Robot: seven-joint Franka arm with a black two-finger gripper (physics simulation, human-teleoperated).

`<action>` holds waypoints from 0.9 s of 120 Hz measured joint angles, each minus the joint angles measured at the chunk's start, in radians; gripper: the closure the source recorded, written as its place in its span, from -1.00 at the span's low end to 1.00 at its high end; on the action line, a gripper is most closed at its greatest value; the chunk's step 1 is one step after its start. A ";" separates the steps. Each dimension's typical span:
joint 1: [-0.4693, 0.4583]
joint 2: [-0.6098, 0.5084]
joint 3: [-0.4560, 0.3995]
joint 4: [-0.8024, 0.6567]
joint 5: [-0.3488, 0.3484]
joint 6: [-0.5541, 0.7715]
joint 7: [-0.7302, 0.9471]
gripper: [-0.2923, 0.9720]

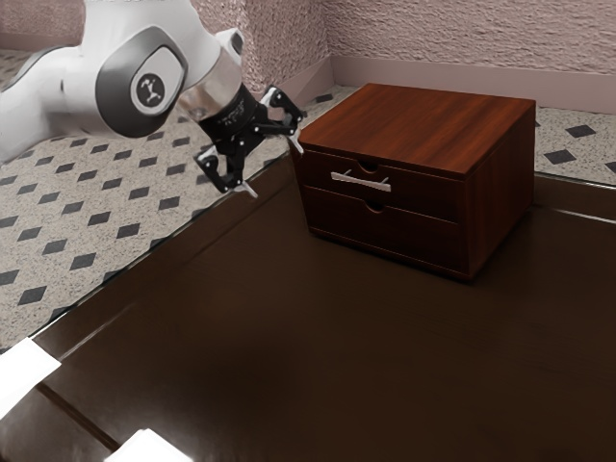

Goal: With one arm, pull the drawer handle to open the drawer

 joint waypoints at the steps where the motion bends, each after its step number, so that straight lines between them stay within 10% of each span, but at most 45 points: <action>1: 0.002 0.004 0.000 0.003 -0.001 0.004 -0.004 -0.49; 108: 0.013 0.239 -0.021 0.137 -0.009 0.190 -0.265 -0.33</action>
